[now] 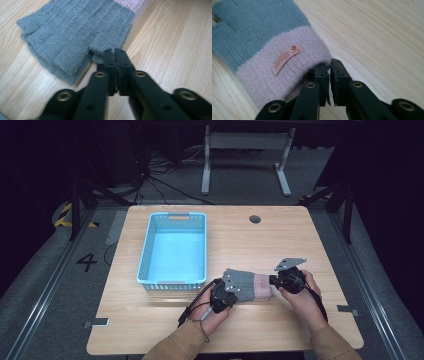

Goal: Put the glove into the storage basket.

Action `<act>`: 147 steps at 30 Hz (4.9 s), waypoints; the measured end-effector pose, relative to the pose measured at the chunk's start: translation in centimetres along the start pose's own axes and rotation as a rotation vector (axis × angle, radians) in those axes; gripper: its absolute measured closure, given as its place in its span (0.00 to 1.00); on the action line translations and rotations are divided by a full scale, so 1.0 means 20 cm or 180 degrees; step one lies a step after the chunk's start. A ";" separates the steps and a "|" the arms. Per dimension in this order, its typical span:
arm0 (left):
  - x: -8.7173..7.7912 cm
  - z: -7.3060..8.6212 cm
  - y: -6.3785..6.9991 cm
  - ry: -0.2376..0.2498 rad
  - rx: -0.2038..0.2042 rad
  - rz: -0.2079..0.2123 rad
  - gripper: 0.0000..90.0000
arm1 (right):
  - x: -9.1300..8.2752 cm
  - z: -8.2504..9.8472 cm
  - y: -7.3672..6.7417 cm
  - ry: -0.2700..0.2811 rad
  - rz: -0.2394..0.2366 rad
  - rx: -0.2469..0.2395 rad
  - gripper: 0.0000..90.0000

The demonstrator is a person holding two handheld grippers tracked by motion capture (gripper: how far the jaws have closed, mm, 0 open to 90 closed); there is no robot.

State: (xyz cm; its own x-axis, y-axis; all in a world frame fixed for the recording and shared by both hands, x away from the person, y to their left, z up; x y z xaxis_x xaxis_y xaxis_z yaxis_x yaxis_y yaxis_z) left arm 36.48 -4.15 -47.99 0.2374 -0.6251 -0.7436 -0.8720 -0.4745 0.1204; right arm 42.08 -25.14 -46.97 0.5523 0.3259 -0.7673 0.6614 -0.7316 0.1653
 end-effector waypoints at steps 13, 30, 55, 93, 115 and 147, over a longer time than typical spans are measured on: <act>-0.09 -0.01 -0.01 0.0176 -0.0091 0.0013 0.79 | -0.10 0.02 0.07 0.0134 -0.0037 0.0185 0.75; -0.19 -0.12 -0.06 0.0211 -0.0126 0.0040 0.45 | -0.24 0.01 0.13 0.0262 -0.0152 0.0455 0.63; 0.12 -0.29 -0.17 0.0046 -0.0079 0.0083 0.28 | -0.35 0.00 0.20 0.0524 -0.0146 0.0604 0.61; 0.24 -0.22 -0.14 -0.0268 0.0032 -0.0057 0.25 | -0.31 0.02 0.19 0.0463 -0.0261 0.0612 0.58; 0.21 -0.21 -0.07 -0.0219 0.0039 -0.0017 0.75 | -0.30 0.00 0.18 0.0486 -0.0292 0.0617 0.60; -0.25 -0.37 -0.18 0.0120 0.0160 -0.0071 0.78 | -0.32 0.00 0.25 0.0551 -0.0258 0.0680 0.61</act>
State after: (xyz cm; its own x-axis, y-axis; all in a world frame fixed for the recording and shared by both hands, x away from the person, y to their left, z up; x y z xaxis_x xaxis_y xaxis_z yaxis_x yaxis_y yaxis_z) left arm 41.64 -3.85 -39.82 0.2723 -0.6381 -0.7202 -0.8864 -0.4575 0.0701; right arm 41.84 -30.77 -41.19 0.5926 0.4725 -0.6523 0.5951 -0.8026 -0.0407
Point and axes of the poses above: each handheld gripper's, and its own axes: x roughly forward along the jaws, z roughly out of its underside, y roughly to its right, the point moved 5 cm from there along x, roughly forward along the jaws, and after that the axes turned 3 degrees about z, right-handed, at the moved point
